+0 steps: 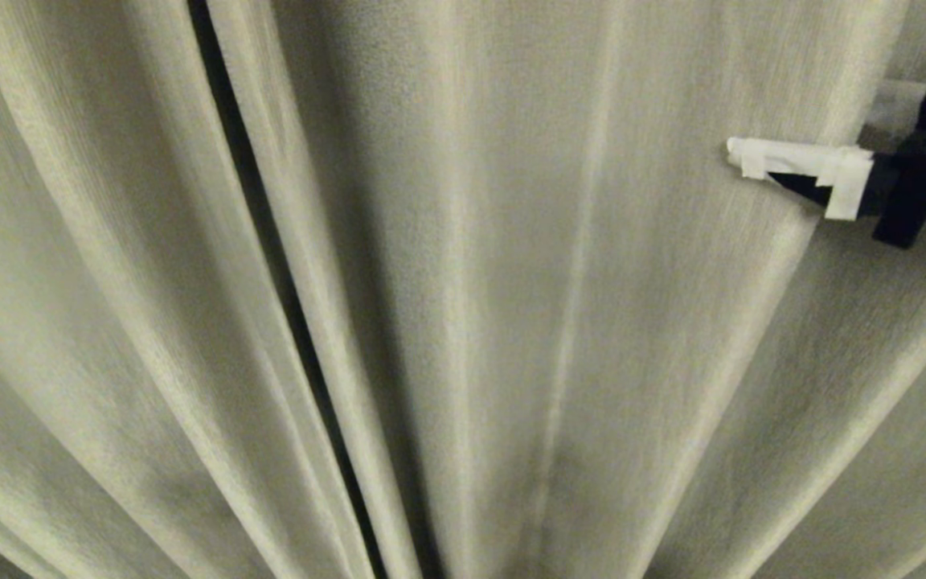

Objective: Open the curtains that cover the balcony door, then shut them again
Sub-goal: Pull the outer curtains open on both sides

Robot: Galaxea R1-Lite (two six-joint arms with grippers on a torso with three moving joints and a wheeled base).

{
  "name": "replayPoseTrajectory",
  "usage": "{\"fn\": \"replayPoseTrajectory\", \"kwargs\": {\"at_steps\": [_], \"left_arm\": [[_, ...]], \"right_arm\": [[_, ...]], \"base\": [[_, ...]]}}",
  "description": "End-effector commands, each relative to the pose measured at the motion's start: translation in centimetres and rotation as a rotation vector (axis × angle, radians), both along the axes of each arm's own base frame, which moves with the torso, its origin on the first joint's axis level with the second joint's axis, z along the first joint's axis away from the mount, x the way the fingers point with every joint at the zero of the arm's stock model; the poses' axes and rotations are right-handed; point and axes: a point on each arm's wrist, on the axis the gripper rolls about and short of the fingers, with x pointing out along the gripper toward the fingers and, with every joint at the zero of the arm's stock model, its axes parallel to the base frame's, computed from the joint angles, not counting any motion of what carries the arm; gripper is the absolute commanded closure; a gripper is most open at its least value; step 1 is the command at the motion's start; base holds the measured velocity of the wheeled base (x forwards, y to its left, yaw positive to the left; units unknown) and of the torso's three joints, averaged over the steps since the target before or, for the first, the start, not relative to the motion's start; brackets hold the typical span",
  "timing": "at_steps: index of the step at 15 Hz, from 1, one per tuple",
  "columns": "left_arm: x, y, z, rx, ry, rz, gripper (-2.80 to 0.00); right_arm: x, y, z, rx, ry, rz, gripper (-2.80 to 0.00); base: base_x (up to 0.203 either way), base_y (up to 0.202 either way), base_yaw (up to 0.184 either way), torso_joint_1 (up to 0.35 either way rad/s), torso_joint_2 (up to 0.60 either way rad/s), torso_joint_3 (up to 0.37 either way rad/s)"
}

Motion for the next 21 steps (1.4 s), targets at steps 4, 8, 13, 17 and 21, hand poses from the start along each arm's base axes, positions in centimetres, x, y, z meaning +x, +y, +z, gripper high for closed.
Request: {"fn": "replayPoseTrajectory", "kwargs": {"at_steps": [4,8,13,17,21], "left_arm": [[0.0,0.0,0.0,0.0,-0.001,0.0,0.0],[0.0,0.0,0.0,0.0,-0.001,0.0,0.0],[0.0,0.0,0.0,0.0,-0.001,0.0,0.0],[0.0,0.0,0.0,0.0,-0.001,0.0,0.0],[0.0,0.0,0.0,0.0,-0.001,0.0,0.0]], "right_arm": [[3.6,1.9,-0.4,-0.015,0.028,0.009,-2.8],[6.0,3.7,0.2,0.001,0.0,0.017,-2.8],[7.1,4.2,-0.2,0.008,-0.013,0.016,0.0],[7.2,4.2,-0.2,0.008,-0.013,0.014,0.0],[7.1,4.0,0.0,0.023,-0.015,-0.042,0.0]], "base": [[0.0,0.0,0.0,0.0,0.0,0.0],[0.0,0.0,0.0,0.0,0.0,0.0],[0.0,0.0,0.0,0.0,0.0,0.0],[0.0,0.0,0.0,0.0,0.0,0.0],[0.0,0.0,0.0,0.0,0.0,0.0]]}}
